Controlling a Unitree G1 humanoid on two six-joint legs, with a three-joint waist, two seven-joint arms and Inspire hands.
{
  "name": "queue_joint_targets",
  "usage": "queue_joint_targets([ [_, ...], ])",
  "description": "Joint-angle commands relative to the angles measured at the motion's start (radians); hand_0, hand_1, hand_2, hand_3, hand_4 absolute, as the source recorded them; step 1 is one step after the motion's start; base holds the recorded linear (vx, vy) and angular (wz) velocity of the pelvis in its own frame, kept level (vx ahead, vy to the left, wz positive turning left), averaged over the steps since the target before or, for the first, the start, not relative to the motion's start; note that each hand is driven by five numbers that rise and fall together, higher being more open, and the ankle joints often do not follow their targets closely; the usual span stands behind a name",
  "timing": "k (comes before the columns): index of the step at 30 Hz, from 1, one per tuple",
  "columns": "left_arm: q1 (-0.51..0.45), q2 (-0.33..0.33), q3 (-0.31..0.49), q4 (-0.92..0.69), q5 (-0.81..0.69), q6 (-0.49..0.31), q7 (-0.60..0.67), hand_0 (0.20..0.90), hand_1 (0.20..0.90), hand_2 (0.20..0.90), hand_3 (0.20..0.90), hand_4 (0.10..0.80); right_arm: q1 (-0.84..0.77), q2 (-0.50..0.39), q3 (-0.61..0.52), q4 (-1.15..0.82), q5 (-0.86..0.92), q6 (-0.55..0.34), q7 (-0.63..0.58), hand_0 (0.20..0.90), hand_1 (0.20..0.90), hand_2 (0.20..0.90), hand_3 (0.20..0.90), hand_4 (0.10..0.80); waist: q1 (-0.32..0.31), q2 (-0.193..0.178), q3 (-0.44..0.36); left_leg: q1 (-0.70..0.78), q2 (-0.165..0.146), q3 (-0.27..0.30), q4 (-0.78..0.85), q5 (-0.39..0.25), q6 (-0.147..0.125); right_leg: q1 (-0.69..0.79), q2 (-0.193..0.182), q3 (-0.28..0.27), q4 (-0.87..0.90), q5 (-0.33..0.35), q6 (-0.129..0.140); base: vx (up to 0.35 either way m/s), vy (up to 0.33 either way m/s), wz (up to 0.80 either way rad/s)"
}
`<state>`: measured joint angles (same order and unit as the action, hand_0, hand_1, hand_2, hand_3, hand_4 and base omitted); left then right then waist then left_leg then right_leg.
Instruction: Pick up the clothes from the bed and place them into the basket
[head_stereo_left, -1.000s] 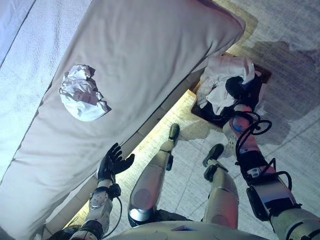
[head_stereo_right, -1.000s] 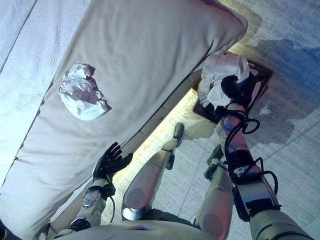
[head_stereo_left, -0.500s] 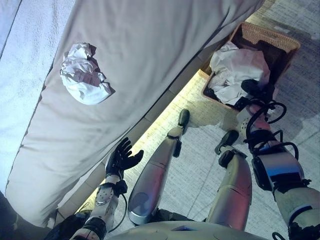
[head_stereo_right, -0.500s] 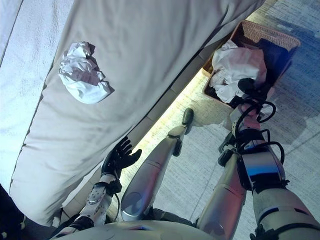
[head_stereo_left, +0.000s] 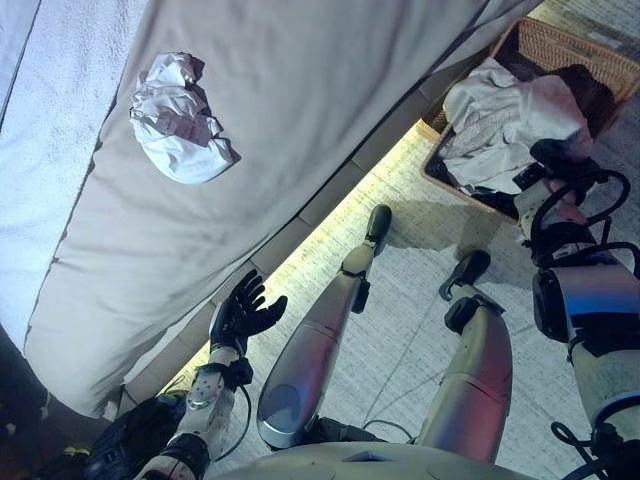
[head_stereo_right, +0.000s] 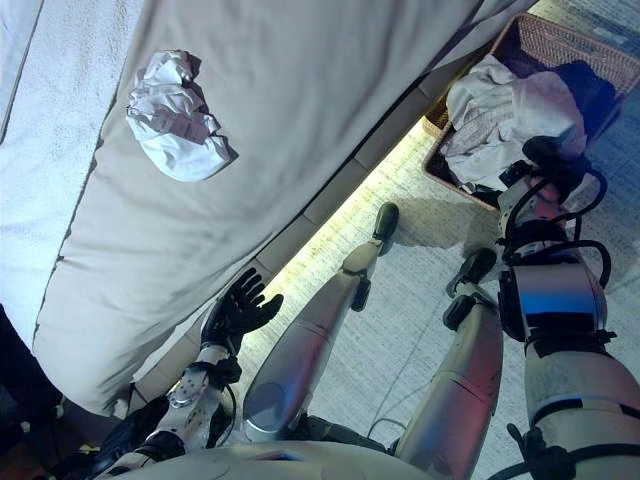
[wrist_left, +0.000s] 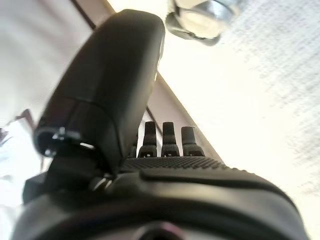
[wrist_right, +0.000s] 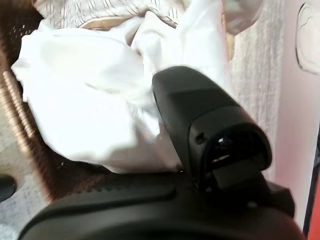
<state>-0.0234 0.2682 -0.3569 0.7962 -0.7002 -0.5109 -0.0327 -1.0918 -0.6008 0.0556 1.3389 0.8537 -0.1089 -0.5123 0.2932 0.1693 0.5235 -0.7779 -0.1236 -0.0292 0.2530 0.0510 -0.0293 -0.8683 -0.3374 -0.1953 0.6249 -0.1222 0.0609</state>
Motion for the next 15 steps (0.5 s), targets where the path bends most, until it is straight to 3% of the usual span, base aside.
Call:
queue_joint_targets([
  [1,0.016,0.036,-0.018,0.018,-0.048,-0.041,-0.005,0.900,0.900,0.900,0.900,0.800,-0.015,-0.161,0.030,-0.052,0.007,-0.046,0.020,0.900,0.900,0.900,0.900,0.800,-0.017,0.155,-0.004,0.005,0.009,-0.043,0.177,0.017,0.022,0.069,0.011,0.003,-0.038,0.058,0.044,0.018,-0.021,-0.03],
  [7,0.021,0.053,-0.016,-0.004,-0.054,-0.031,-0.018,0.900,0.900,0.900,0.900,0.800,-0.004,-0.167,0.023,-0.047,0.024,-0.019,0.079,0.900,0.900,0.900,0.900,0.800,-0.015,0.151,-0.004,0.027,0.015,-0.051,0.156,0.023,0.018,0.093,0.012,-0.011,-0.059,0.062,0.046,0.010,-0.034,-0.02],
  [15,0.029,0.065,0.006,-0.023,-0.029,-0.019,-0.019,0.900,0.900,0.900,0.900,0.800,0.103,-0.101,0.000,-0.125,-0.043,-0.104,0.176,0.900,0.900,0.900,0.900,0.800,-0.017,0.111,-0.004,0.111,0.028,-0.071,0.093,0.033,0.003,0.205,0.025,-0.061,-0.154,0.092,0.051,0.013,-0.060,-0.04],
])
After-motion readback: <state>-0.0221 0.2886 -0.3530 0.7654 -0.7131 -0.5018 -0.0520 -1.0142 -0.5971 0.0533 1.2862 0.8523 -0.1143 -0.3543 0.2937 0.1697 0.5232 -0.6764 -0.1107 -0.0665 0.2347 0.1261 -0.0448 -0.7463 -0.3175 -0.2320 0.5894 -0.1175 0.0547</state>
